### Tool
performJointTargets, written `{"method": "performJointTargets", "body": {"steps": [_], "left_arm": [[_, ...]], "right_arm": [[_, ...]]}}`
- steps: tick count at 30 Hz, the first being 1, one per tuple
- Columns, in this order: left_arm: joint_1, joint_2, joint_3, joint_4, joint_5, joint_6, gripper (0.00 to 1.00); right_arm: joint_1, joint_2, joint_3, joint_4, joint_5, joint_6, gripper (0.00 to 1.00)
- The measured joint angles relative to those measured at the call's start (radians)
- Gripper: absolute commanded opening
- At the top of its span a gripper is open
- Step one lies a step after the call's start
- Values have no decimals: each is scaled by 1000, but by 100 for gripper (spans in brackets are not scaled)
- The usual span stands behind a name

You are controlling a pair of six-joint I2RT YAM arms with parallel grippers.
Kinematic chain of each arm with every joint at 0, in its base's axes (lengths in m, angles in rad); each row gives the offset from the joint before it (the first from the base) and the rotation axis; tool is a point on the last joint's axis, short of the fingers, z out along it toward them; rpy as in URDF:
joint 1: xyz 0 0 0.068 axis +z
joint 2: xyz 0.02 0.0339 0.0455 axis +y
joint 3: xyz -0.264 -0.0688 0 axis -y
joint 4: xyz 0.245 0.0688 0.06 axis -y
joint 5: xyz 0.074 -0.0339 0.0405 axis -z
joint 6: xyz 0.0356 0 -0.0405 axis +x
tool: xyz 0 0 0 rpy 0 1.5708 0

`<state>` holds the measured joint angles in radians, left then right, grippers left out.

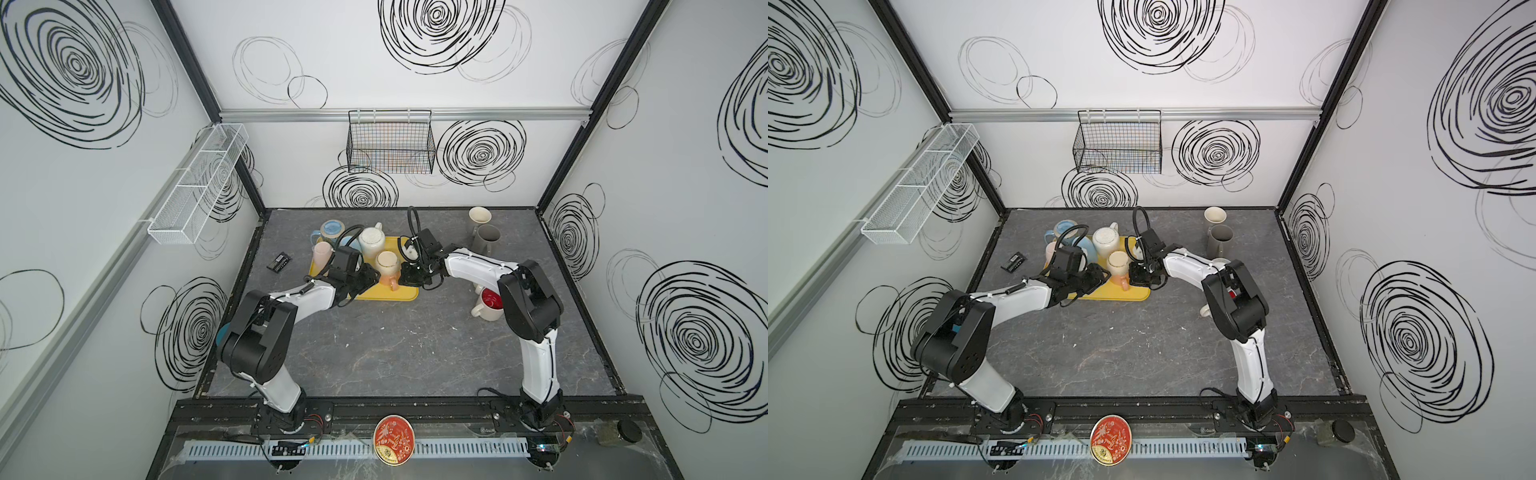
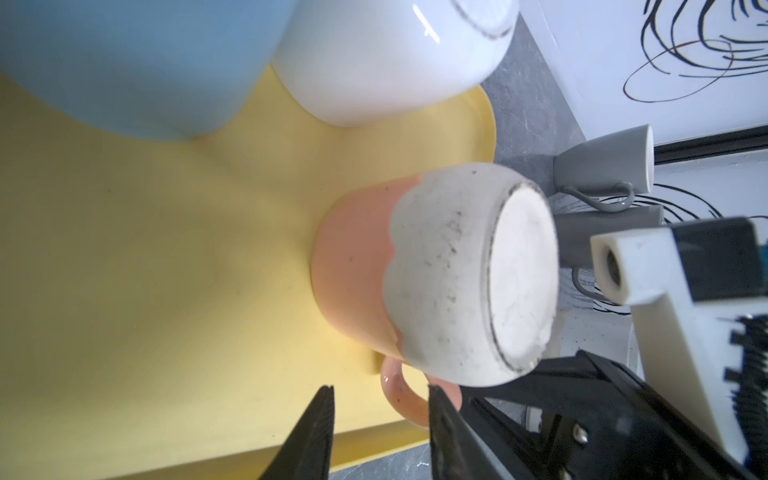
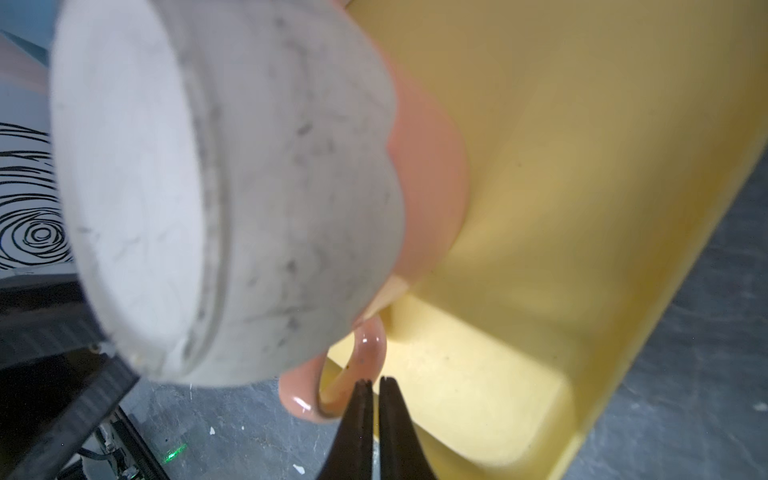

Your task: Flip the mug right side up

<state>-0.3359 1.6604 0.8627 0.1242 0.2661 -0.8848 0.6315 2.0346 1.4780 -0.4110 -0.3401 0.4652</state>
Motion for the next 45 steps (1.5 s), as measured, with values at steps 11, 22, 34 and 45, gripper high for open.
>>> {"method": "performJointTargets", "body": {"steps": [11,22,34,45], "left_arm": [[70,-195,-73,-108,-62,51,43],[89,-254,-191,-132,-80,51,43],[89,-302,-229,-132,-88,51,43],[73,-325,-231,-192,-122,77,43]], "right_arm": [[28,-83,172,-172,205,-46,53],[161,39,264,-334,309,-21,55],[159,172,400,-397,337,-15,47],[156,228,449,-429,349,-26,37]]}}
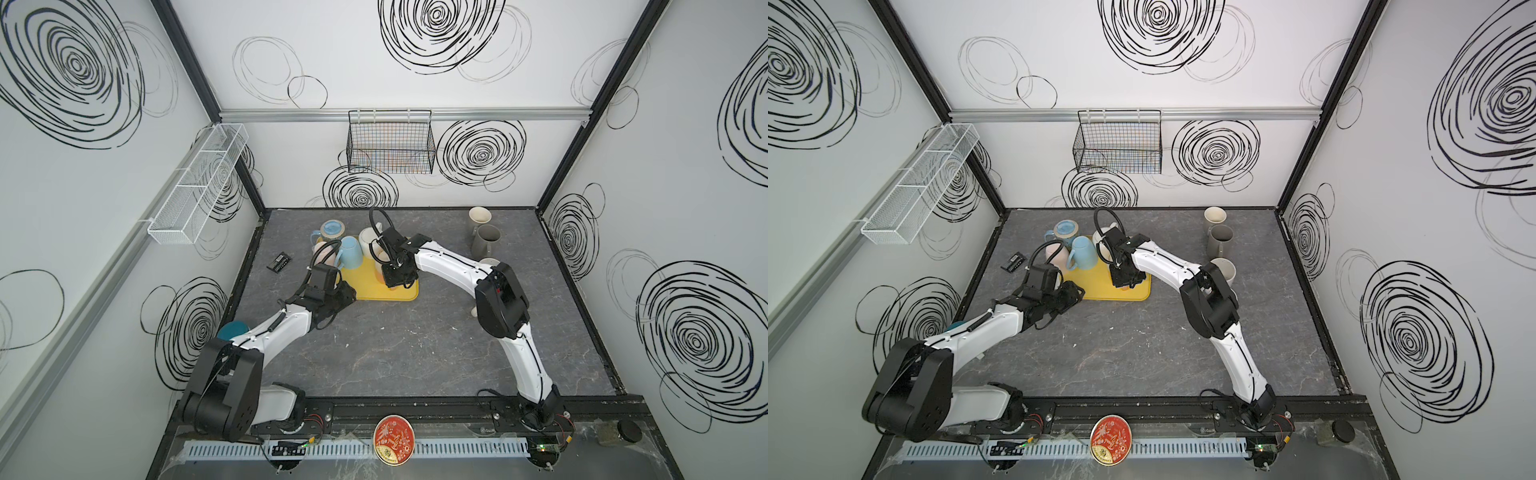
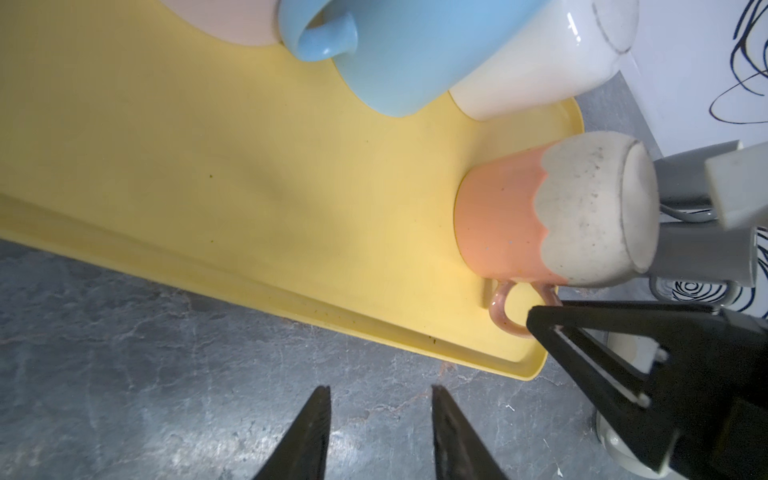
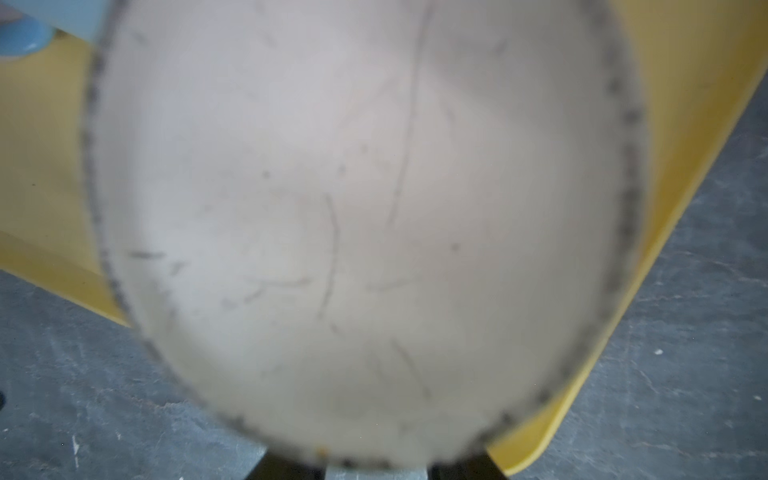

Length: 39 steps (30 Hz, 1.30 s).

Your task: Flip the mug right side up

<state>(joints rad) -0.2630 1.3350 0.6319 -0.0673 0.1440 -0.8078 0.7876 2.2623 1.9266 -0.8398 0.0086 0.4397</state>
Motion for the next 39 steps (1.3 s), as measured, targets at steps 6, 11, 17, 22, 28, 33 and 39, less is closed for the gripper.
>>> {"method": "performJointTargets", "body": {"steps": [6,11,17,22,28,33,39], "left_arm": [[-10,0,3,-25,-19,19,43],[-10,0,13,-40,-23,28,43],[-10,0,32,-39,-21,36,43],[3,1,35,-18,19,34,46],[69,-5,36,32,116,23,51],[138,-51,11,198,225,-72,53],[149,-49,-40,459,336,-255,54]], "right_arm": [[-1,18,8,-14,16,-13,13],[-6,18,10,-24,39,-19,0],[-18,17,9,-21,32,-18,0],[-33,-8,-12,9,-9,-6,0],[-53,-141,-148,150,-105,37,0],[-76,-284,-285,347,-203,97,0],[-97,-349,-359,568,-320,176,0]]}}
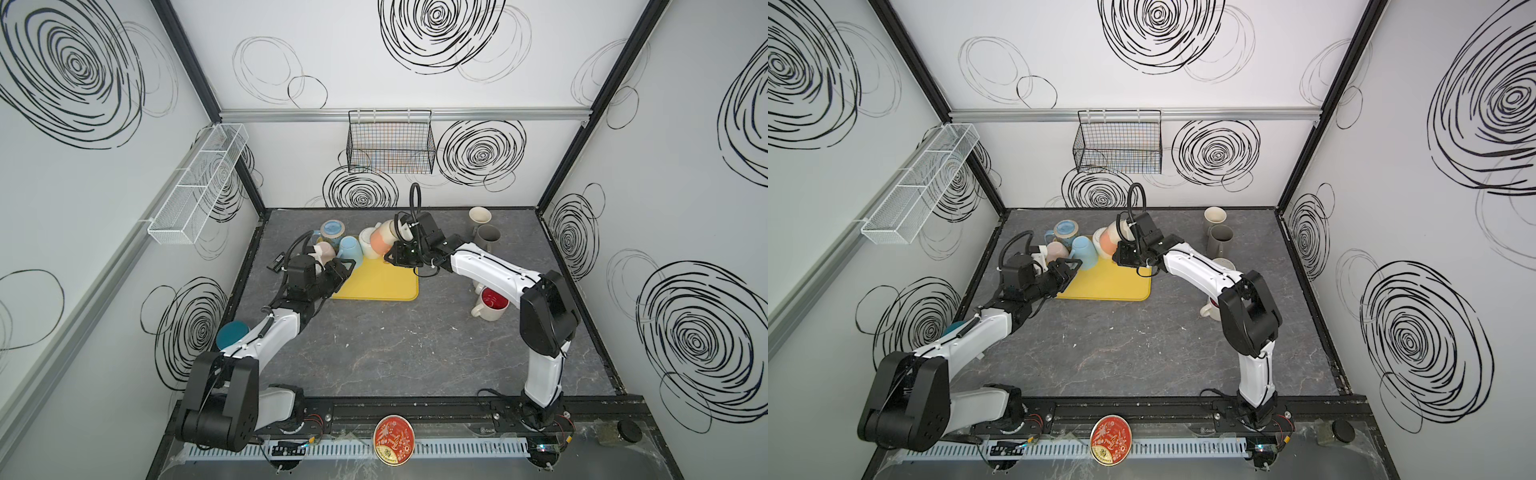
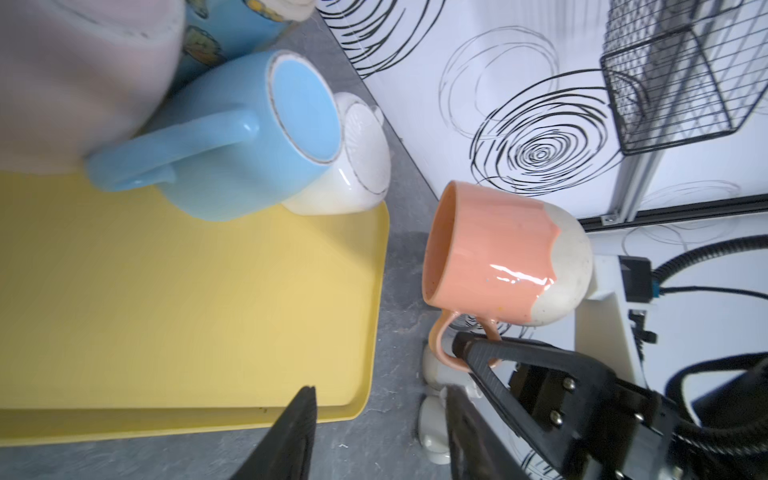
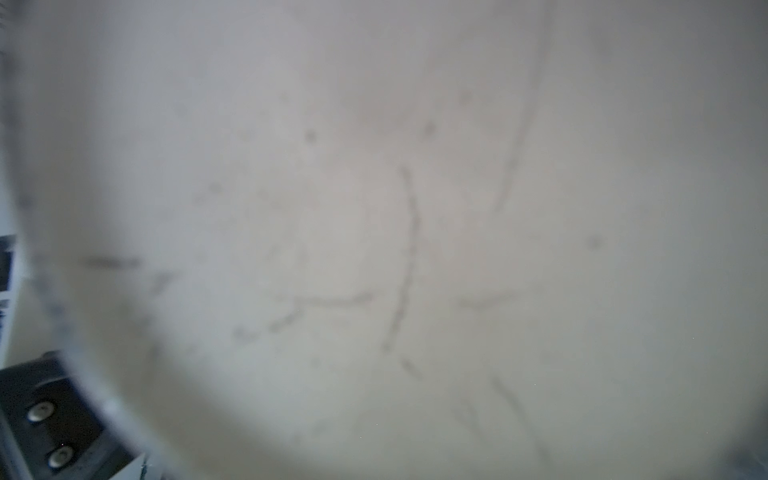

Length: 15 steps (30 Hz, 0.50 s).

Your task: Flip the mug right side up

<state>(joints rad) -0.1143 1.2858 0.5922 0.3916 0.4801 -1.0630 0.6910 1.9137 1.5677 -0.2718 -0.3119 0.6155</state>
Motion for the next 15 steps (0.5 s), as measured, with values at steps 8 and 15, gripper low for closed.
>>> {"method": "performJointTargets", "body": {"steps": [8,15], "left_arm": [[-2,63,3,262,88,-180,53],[-8,108,3,443,104,-296,50]], "right_arm": [[-6,0,-9,198,-132,80,0],[-4,0,-9,268,-208,104,0]]}}
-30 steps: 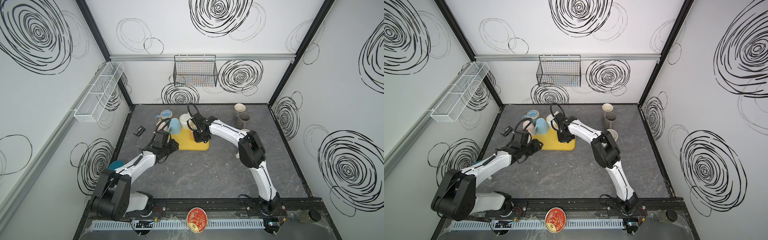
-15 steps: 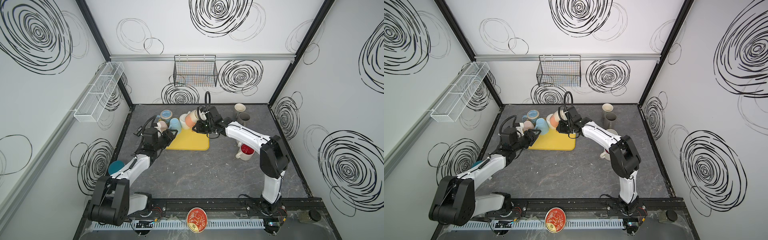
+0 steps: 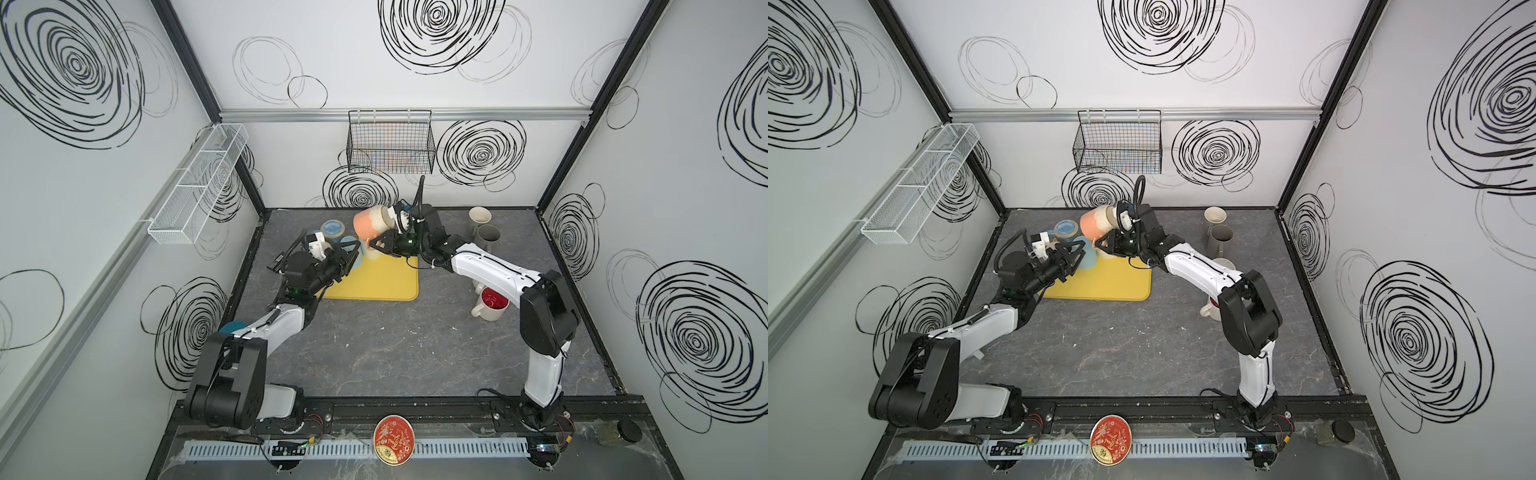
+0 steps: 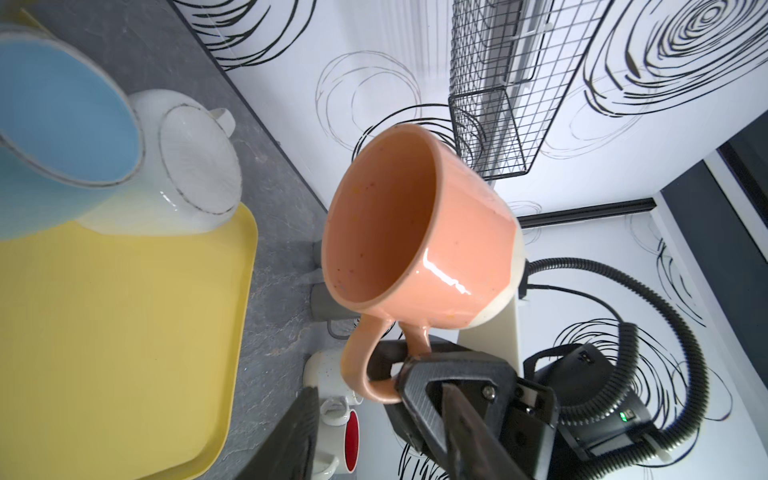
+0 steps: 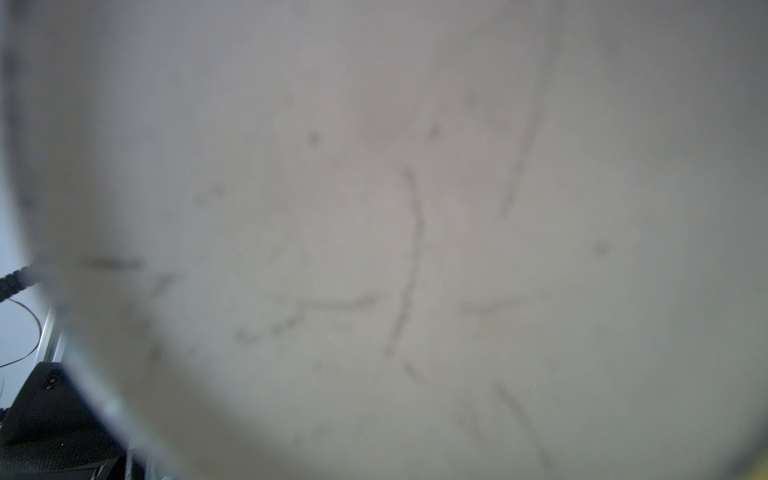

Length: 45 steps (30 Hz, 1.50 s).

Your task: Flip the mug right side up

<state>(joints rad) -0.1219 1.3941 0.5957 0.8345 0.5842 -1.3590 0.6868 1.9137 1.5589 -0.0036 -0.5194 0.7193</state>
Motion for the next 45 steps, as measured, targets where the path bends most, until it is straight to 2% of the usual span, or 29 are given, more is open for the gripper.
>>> {"method": "performJointTargets", "body": {"steps": [9,23,33,45], "left_arm": [[-35,48,-16,110,-5,-65,44],[-60,87,-27,178,-41,-103,40],[-113,89,-28,121,-89,-77,41],[-147,118,44,79,-109,-54,41]], "right_arm": [[6,0,-2,28,-58,2,0],[-5,-43,-67,64,-101,8,0],[-32,-54,-82,63,-114,32,0],[-40,-54,-84,76,-153,67,0]]}}
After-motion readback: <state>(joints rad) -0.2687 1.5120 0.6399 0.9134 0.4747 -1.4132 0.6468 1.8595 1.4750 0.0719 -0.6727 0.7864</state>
